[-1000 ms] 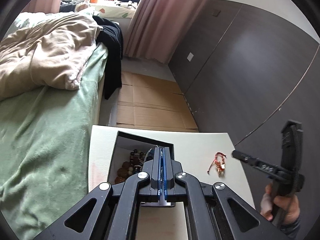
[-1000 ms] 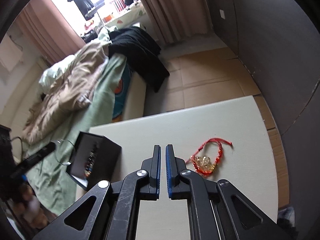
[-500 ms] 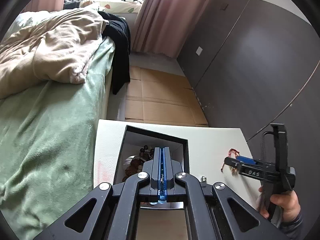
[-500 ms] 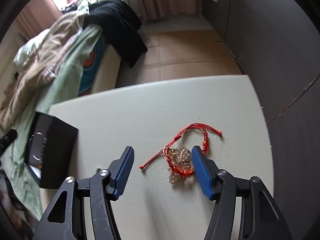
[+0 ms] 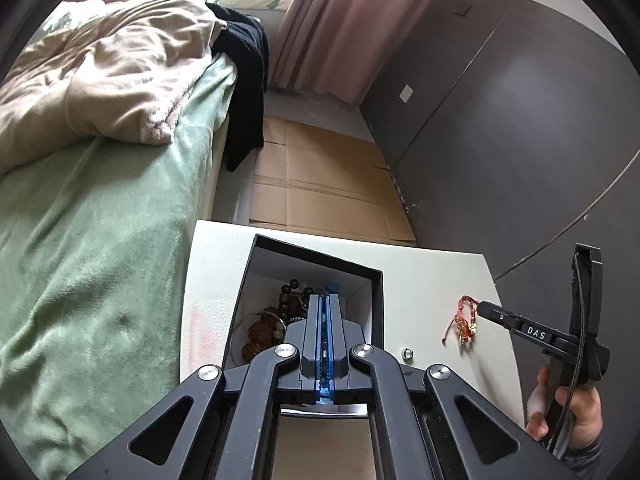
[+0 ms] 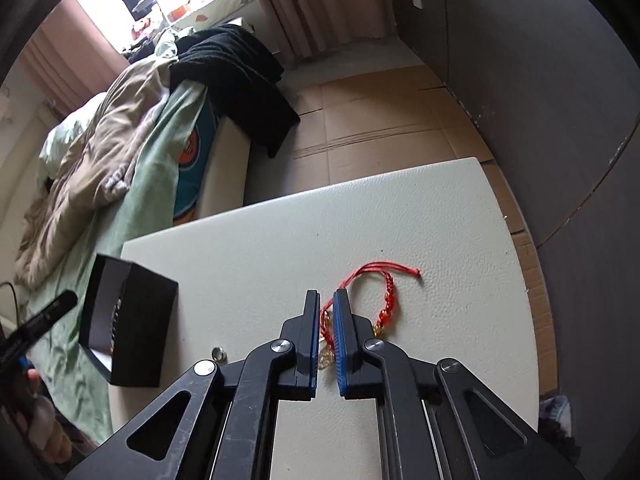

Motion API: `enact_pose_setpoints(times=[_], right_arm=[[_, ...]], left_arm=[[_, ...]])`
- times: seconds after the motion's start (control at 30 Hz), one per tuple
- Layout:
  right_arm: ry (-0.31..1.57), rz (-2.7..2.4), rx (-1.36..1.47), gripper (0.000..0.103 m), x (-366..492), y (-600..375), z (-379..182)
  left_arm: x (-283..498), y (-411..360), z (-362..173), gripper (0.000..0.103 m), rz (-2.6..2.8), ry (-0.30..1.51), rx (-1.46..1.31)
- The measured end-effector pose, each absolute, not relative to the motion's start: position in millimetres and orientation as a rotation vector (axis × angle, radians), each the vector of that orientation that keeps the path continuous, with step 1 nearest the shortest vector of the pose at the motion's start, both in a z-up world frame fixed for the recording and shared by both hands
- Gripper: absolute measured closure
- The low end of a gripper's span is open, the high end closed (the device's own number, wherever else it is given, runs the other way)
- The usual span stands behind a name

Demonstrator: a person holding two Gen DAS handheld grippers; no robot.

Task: Organize jewelry
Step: 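Open the left gripper to drop the ring in the box while the right regrasps the red string, then lift the red string with the right gripper and drop it into the box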

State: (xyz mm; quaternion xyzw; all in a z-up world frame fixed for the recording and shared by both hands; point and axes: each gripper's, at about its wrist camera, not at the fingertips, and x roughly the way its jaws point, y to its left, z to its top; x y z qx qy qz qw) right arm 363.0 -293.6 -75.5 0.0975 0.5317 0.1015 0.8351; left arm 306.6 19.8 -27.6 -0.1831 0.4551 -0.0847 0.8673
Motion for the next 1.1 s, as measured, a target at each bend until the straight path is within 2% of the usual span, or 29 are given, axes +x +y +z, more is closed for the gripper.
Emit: enact_pose_setpoints(times=[0.03, 0.07, 0.1, 0.13, 0.23, 0.27, 0.3, 0.33, 0.37, 0.4, 0.5, 0.53, 0.57, 0.6, 0.7, 1.03, 1.1], right_arm=[[1.154, 0.202, 0.220, 0.086, 367, -294, -79], [1.175, 0.194, 0.246, 0.068, 370, -296, -83], [1.173, 0.195, 0.263, 0.060, 371, -297, -86], [1.171, 0.192, 0.269, 0.055, 374, -296, -88], [1.187, 0.183, 0.260, 0.055, 379, -290, -95], [1.188, 0.175, 0.251, 0.056, 381, -287, -97], [1.191, 0.162, 0.241, 0.056, 382, -285, -98], [1.195, 0.148, 0.233, 0.056, 384, -283, -101], [1.198, 0.138, 0.227, 0.055, 386, -280, -102], [1.184, 0.123, 0.206, 0.056, 387, -276, -102], [1.168, 0.077, 0.088, 0.055, 389, -258, -103], [1.162, 0.059, 0.040, 0.059, 388, -252, -104], [1.157, 0.047, 0.005, 0.075, 388, -247, -104], [1.159, 0.049, 0.000, 0.096, 388, -246, -104], [1.168, 0.129, 0.093, 0.096, 387, -251, -102], [0.992, 0.345, 0.324, 0.096, 362, -256, -42], [0.958, 0.397, 0.339, 0.096, 356, -247, -32]], left_arm=[[307, 19, -28, 0.102, -0.176, 0.959, -0.384], [308, 18, -29, 0.102, -0.176, 0.968, -0.382], [309, 18, -30, 0.101, -0.176, 0.974, -0.380], [309, 17, -31, 0.101, -0.177, 0.977, -0.381], [310, 16, -32, 0.091, -0.185, 0.986, -0.395], [310, 17, -32, 0.082, -0.184, 0.984, -0.402], [310, 17, -31, 0.067, -0.184, 0.983, -0.406], [309, 17, -30, 0.058, -0.184, 0.977, -0.411], [308, 18, -28, 0.043, -0.185, 0.966, -0.417], [308, 18, -27, 0.038, -0.185, 0.956, -0.421], [306, 19, -23, 0.037, -0.183, 0.944, -0.417], [306, 20, -23, 0.037, -0.179, 0.943, -0.416], [306, 21, -24, 0.037, -0.173, 0.945, -0.416], [306, 23, -24, 0.037, -0.167, 0.948, -0.419], [307, 28, -25, 0.037, -0.148, 0.953, -0.418], [303, 39, -14, 0.037, -0.113, 0.916, -0.399], [303, 40, -14, 0.034, -0.109, 0.913, -0.397]])
